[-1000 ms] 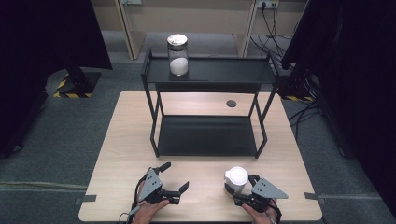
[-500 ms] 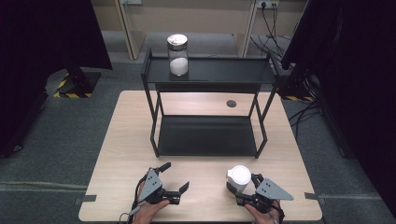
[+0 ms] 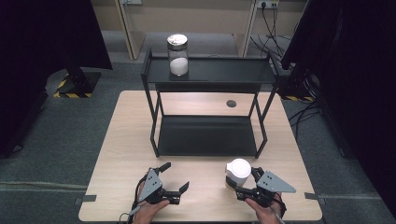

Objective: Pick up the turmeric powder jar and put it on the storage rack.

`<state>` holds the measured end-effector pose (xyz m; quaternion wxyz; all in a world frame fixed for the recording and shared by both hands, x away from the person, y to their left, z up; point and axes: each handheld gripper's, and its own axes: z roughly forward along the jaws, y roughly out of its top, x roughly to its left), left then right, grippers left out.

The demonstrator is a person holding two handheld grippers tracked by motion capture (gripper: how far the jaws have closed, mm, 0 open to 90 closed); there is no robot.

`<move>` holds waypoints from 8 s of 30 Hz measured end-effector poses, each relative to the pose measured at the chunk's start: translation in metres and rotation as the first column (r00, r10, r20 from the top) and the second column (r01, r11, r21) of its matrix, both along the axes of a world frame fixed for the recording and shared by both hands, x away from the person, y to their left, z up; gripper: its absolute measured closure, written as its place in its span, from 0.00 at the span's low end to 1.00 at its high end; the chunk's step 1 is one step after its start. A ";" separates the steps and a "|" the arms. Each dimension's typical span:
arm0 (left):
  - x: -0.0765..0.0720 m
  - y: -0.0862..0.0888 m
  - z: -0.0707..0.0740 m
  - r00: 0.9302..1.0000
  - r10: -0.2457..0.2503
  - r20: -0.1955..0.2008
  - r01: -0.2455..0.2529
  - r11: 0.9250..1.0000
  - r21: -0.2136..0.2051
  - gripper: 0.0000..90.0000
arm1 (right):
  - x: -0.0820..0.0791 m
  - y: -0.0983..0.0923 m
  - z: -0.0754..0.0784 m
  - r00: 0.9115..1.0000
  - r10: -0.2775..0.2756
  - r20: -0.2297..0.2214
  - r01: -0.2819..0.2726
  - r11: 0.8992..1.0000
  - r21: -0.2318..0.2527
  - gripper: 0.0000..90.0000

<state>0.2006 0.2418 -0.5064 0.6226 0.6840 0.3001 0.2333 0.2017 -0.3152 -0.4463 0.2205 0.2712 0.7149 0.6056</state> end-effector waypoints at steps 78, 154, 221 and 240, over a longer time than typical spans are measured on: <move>-0.002 -0.001 -0.001 1.000 0.016 0.003 -0.016 1.000 -0.001 0.03 | 0.102 0.045 0.216 0.991 0.129 0.023 -0.130 0.991 0.020 0.34; -0.003 0.001 -0.001 1.000 0.009 -0.002 -0.009 1.000 -0.011 0.03 | 0.215 0.133 0.265 0.975 -0.222 -0.013 0.223 0.974 0.032 0.34; -0.004 -0.001 -0.002 1.000 0.012 -0.005 -0.012 1.000 -0.004 0.03 | 0.150 0.075 0.222 0.987 -0.158 0.033 0.156 0.986 0.063 0.00; -0.004 -0.001 -0.002 1.000 0.013 -0.004 -0.013 1.000 -0.002 0.03 | 0.120 0.059 0.184 0.990 -0.117 0.078 0.112 0.991 0.070 0.00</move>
